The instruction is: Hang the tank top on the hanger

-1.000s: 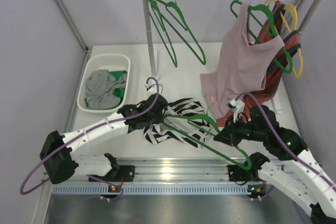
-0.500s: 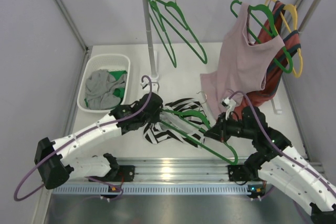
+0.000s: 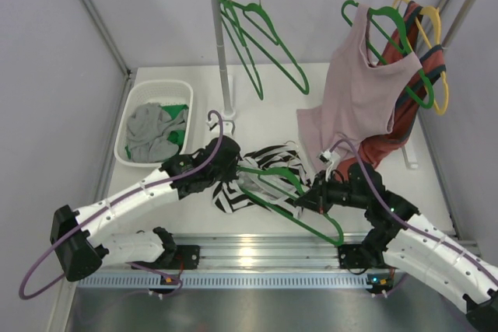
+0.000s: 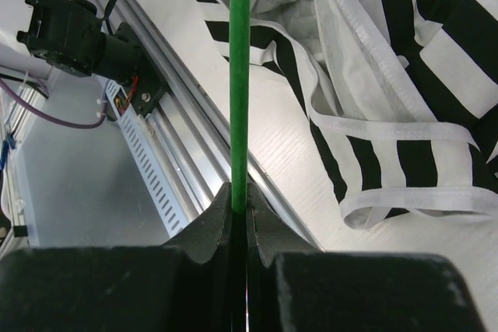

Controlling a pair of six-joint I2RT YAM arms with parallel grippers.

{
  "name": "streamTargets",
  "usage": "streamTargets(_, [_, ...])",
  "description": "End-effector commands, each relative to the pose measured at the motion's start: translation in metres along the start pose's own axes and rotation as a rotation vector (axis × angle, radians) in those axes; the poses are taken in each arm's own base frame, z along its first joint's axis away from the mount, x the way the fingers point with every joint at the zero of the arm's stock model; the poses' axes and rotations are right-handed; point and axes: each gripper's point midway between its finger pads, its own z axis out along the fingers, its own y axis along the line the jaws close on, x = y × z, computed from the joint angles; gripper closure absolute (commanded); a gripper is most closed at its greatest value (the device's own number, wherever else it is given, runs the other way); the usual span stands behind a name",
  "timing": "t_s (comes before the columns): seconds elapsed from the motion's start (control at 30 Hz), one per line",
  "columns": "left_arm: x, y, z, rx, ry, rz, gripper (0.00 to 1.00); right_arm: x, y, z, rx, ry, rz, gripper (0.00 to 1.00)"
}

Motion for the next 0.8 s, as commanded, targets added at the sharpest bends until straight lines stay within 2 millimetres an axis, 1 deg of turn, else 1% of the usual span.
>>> streamTargets(0.0, [-0.021, -0.011, -0.013, 0.049, -0.052, -0.04, 1.0, -0.023, 0.014, 0.005, -0.053, -0.105, -0.05, 1.0])
streamTargets(0.07, [-0.021, -0.014, -0.013, 0.064, -0.049, -0.039, 1.0, -0.02, 0.013, 0.01, -0.053, -0.101, -0.047, 1.0])
streamTargets(0.1, [-0.021, -0.015, -0.013, 0.066, -0.05, -0.041, 1.0, -0.026, 0.014, 0.012, -0.053, -0.132, -0.061, 1.0])
streamTargets(0.13, [-0.021, -0.015, -0.013, 0.069, -0.051, -0.041, 1.0, -0.023, 0.013, 0.015, -0.048, -0.129, -0.065, 1.0])
streamTargets(0.2, [-0.02, -0.016, -0.014, 0.072, -0.048, -0.039, 1.0, -0.029, 0.011, 0.018, -0.041, -0.168, -0.089, 1.0])
streamTargets(0.23, [-0.021, -0.015, -0.013, 0.071, -0.048, -0.039, 1.0, -0.028, 0.009, 0.02, -0.037, -0.163, -0.09, 1.0])
streamTargets(0.27, [-0.02, -0.015, -0.013, 0.069, -0.048, -0.035, 1.0, -0.031, 0.011, 0.022, -0.044, -0.173, -0.101, 1.0])
streamTargets(0.37, [-0.021, -0.014, -0.013, 0.066, -0.05, -0.03, 1.0, -0.03, 0.011, 0.03, -0.052, -0.167, -0.122, 1.0])
streamTargets(0.4, [-0.021, -0.014, -0.013, 0.065, -0.051, -0.028, 0.96, -0.03, 0.011, 0.031, -0.05, -0.173, -0.128, 1.0])
streamTargets(0.43, [-0.02, -0.014, -0.013, 0.064, -0.048, -0.026, 0.84, -0.033, 0.014, 0.033, -0.061, -0.185, -0.139, 1.0])
streamTargets(0.5, [-0.02, -0.013, -0.013, 0.063, -0.049, -0.023, 0.79, -0.034, 0.014, 0.036, -0.062, -0.188, -0.147, 1.0])
streamTargets(0.57, [-0.021, -0.014, -0.013, 0.065, -0.055, -0.025, 0.75, -0.035, 0.016, 0.041, -0.069, -0.187, -0.153, 1.0])
streamTargets(0.63, [-0.023, -0.014, -0.014, 0.067, -0.062, -0.025, 0.75, -0.033, 0.015, 0.045, -0.071, -0.188, -0.156, 1.0])
streamTargets(0.67, [-0.023, -0.014, -0.013, 0.067, -0.065, -0.019, 0.75, -0.037, 0.018, 0.047, -0.084, -0.208, -0.163, 1.0])
streamTargets(0.73, [-0.023, -0.014, -0.011, 0.059, -0.062, -0.014, 0.75, -0.032, 0.017, 0.052, -0.091, -0.204, -0.157, 1.0])
streamTargets(0.77, [-0.024, -0.013, -0.011, 0.052, -0.063, -0.01, 0.75, -0.035, 0.019, 0.053, -0.103, -0.221, -0.162, 1.0])
